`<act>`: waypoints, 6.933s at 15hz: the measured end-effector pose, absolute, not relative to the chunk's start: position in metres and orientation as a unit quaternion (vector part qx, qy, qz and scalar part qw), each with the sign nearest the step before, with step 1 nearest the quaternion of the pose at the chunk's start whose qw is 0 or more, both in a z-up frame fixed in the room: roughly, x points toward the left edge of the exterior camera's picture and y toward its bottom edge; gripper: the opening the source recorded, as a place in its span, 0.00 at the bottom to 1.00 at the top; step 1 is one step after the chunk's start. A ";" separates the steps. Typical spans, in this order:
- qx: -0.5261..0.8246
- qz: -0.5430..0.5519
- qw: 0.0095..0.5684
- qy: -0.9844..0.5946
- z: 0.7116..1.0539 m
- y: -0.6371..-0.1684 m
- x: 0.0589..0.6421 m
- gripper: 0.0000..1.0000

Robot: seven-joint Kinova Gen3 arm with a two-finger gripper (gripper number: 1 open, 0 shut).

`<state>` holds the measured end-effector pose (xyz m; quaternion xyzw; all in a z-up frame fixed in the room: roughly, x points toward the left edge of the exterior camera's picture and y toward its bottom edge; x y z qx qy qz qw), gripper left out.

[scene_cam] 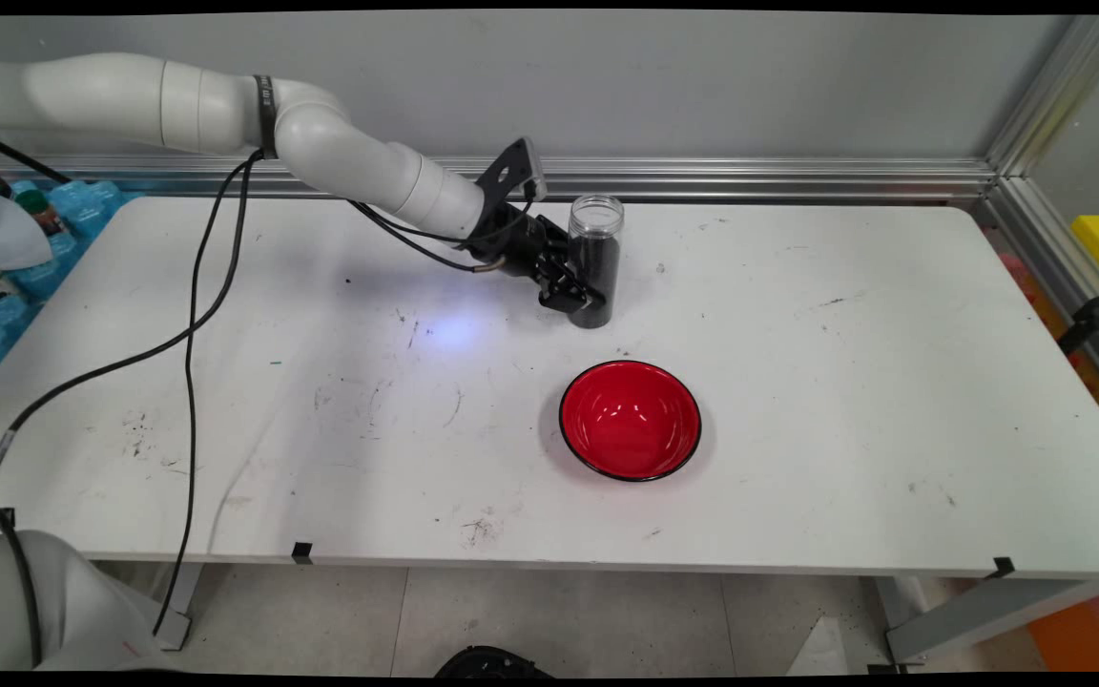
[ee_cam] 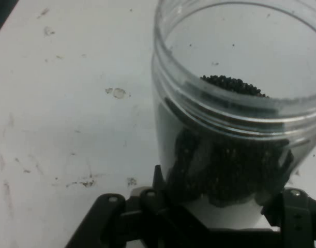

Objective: Pour the black seasoning powder in the red bowl

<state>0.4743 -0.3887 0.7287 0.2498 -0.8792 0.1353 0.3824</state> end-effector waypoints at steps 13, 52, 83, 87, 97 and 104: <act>0.223 0.134 0.384 -0.886 0.771 -0.376 0.458 0.00; -0.149 0.303 0.271 -0.901 0.810 -0.326 0.413 0.00; -0.383 0.447 0.172 -0.790 0.790 -0.311 0.376 0.00; -0.402 0.459 0.163 -0.776 0.787 -0.307 0.374 0.00; -0.442 0.486 0.145 -0.740 0.779 -0.302 0.366 0.00; -0.466 0.510 0.128 -0.711 0.772 -0.303 0.363 0.00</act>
